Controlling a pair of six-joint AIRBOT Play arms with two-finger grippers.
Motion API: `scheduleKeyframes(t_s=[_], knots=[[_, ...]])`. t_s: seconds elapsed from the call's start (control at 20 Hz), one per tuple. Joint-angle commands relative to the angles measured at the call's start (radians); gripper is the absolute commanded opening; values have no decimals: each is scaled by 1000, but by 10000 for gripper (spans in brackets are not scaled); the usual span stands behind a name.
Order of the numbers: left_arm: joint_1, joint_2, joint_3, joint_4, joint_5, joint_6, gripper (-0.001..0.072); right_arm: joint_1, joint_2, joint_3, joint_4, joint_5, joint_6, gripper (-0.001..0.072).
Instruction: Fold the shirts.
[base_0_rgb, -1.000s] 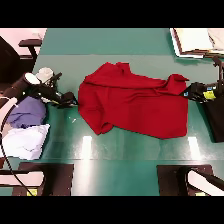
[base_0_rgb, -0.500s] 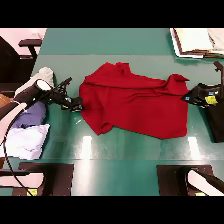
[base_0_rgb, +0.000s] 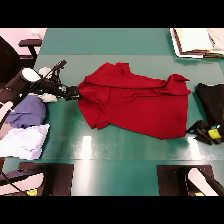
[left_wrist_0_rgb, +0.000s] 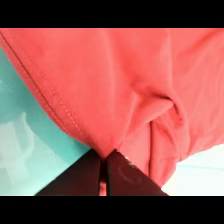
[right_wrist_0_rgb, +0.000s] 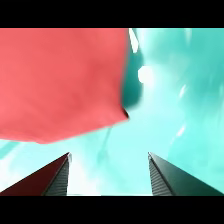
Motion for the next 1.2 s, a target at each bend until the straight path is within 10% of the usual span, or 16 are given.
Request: scheduleKeyframes(t_s=[0.0,0.3,0.55,1.15], knots=[[1,12,5,6,-8,0,24,-29,29,-178,102,-93,0,472],[1,12,6,6,-13,0,24,216,-87,-169,236,-348,5,386],[1,68,20,35,-27,-2,23,381,-147,19,179,-362,5,17],[1,480,785,237,-113,-123,23,209,167,1039,42,-70,4,17]])
